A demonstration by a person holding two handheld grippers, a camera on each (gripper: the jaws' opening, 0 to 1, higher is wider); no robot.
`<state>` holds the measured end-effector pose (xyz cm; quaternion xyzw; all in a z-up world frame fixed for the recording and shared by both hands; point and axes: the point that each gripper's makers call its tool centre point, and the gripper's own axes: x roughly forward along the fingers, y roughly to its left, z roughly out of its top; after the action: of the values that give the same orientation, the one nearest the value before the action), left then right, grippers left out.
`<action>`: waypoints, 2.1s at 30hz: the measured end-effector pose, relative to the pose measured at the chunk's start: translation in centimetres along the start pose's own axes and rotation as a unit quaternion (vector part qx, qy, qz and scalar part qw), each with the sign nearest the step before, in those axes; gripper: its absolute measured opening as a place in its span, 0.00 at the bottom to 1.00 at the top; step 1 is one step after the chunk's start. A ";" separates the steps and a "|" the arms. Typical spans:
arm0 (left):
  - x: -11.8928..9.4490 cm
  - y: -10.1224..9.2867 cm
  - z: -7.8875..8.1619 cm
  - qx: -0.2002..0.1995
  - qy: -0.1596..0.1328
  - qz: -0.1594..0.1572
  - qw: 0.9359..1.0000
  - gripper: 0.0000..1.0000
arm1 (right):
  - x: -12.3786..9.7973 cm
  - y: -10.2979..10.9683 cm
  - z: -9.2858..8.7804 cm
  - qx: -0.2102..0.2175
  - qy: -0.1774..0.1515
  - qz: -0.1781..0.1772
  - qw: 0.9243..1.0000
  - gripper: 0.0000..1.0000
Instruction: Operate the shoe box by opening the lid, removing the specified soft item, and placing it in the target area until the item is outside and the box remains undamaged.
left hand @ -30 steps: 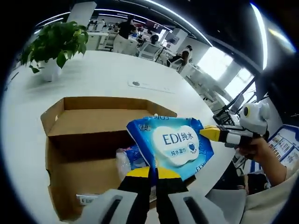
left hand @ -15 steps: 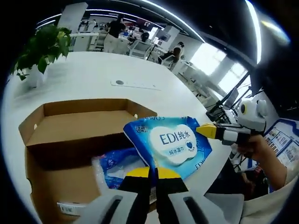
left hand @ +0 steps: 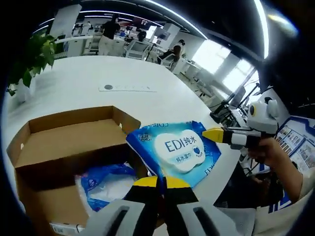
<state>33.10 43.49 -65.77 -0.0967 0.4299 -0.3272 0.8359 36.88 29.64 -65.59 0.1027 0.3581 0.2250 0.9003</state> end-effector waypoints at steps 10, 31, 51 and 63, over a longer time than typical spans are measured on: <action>2.5 -0.9 0.4 0.008 0.018 -0.005 1.000 0.01 | 0.1 -2.7 -0.5 0.008 0.010 -0.016 1.000 0.00; 7.2 0.6 1.3 0.081 0.084 0.035 0.993 0.01 | 4.8 -7.0 -2.2 0.028 0.040 -0.020 0.999 0.00; 9.1 2.0 0.9 0.169 0.141 0.062 0.974 0.01 | 7.9 -8.1 -3.5 0.050 0.032 -0.028 0.998 0.00; 9.4 2.2 0.7 0.184 0.143 0.066 0.970 0.03 | 8.0 -8.6 -3.4 0.055 0.022 -0.041 0.997 0.00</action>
<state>38.54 39.17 -72.47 0.1352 0.4825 -0.3558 0.7888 42.55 26.02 -75.84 0.1326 0.3938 0.1701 0.8935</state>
